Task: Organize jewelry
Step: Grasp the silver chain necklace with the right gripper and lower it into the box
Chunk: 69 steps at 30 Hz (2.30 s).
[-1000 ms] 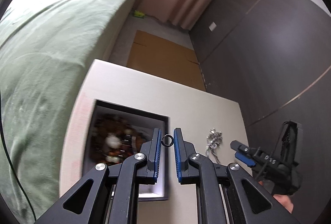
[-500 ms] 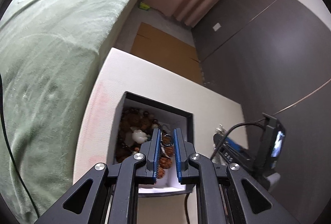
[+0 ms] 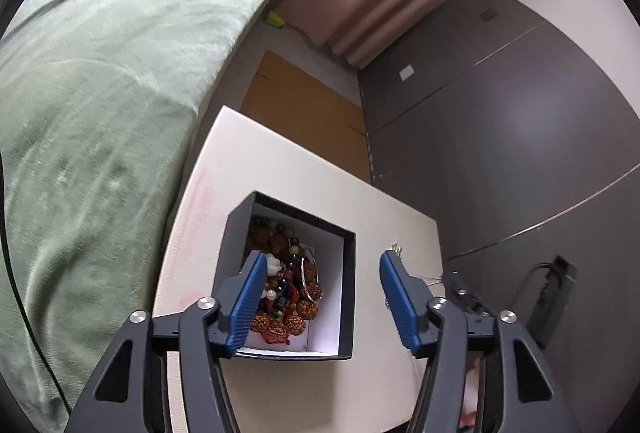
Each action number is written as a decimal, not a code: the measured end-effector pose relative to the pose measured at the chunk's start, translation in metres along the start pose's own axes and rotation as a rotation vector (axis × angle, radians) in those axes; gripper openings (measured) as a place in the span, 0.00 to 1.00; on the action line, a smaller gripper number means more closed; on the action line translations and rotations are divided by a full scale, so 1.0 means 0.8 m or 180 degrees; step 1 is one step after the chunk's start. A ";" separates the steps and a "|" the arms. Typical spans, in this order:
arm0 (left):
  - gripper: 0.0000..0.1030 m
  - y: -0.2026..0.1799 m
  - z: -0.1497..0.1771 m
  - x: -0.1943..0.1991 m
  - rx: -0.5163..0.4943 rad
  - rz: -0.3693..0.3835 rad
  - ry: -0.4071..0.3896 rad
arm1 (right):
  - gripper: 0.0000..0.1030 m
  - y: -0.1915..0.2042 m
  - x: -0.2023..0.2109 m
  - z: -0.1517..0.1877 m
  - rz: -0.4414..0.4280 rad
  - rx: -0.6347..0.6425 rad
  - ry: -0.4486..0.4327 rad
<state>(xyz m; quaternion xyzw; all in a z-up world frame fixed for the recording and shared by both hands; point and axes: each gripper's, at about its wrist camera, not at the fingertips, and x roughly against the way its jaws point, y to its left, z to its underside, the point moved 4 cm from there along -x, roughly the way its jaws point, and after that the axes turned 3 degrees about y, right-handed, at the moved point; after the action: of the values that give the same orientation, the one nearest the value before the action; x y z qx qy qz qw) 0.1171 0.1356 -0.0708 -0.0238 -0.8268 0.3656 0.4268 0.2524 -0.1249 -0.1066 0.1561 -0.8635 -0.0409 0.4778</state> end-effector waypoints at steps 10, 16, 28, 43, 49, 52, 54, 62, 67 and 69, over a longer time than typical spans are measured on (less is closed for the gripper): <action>0.59 0.012 -0.011 0.026 0.0073 0.0024 -0.0129 | 0.11 0.057 0.116 -0.049 -0.0016 0.0304 -0.0538; 0.59 0.023 -0.015 0.038 0.0151 0.0050 -0.0194 | 0.11 0.091 0.187 -0.091 0.0045 0.0407 -0.0893; 0.59 0.040 -0.024 0.062 0.0261 0.0098 -0.0322 | 0.11 0.159 0.296 -0.152 0.0141 0.0570 -0.1450; 0.59 0.049 -0.028 0.081 0.0328 0.0141 -0.0409 | 0.11 0.246 0.377 -0.151 -0.0005 0.0858 -0.1811; 0.59 0.048 -0.028 0.082 0.0333 0.0157 -0.0419 | 0.11 0.267 0.361 -0.126 -0.0152 0.1001 -0.1684; 0.59 0.049 -0.029 0.084 0.0344 0.0180 -0.0434 | 0.11 0.268 0.347 -0.108 -0.0226 0.1028 -0.1559; 0.59 0.048 -0.029 0.085 0.0345 0.0185 -0.0431 | 0.11 0.267 0.337 -0.101 -0.0203 0.1036 -0.1509; 0.59 0.047 -0.028 0.085 0.0336 0.0165 -0.0436 | 0.11 0.255 0.269 -0.072 -0.0239 0.1006 -0.1129; 0.59 0.049 -0.028 0.084 0.0333 0.0131 -0.0433 | 0.11 0.240 0.225 -0.056 -0.0339 0.0915 -0.0899; 0.59 0.052 -0.028 0.085 0.0341 0.0111 -0.0436 | 0.11 0.233 0.208 -0.049 -0.0436 0.0868 -0.0798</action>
<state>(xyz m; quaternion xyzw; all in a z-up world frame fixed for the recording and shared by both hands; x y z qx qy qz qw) 0.0791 0.2030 -0.0419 0.0098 -0.8328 0.4173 0.3635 0.1601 0.0036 0.0913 0.2715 -0.9012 0.0249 0.3370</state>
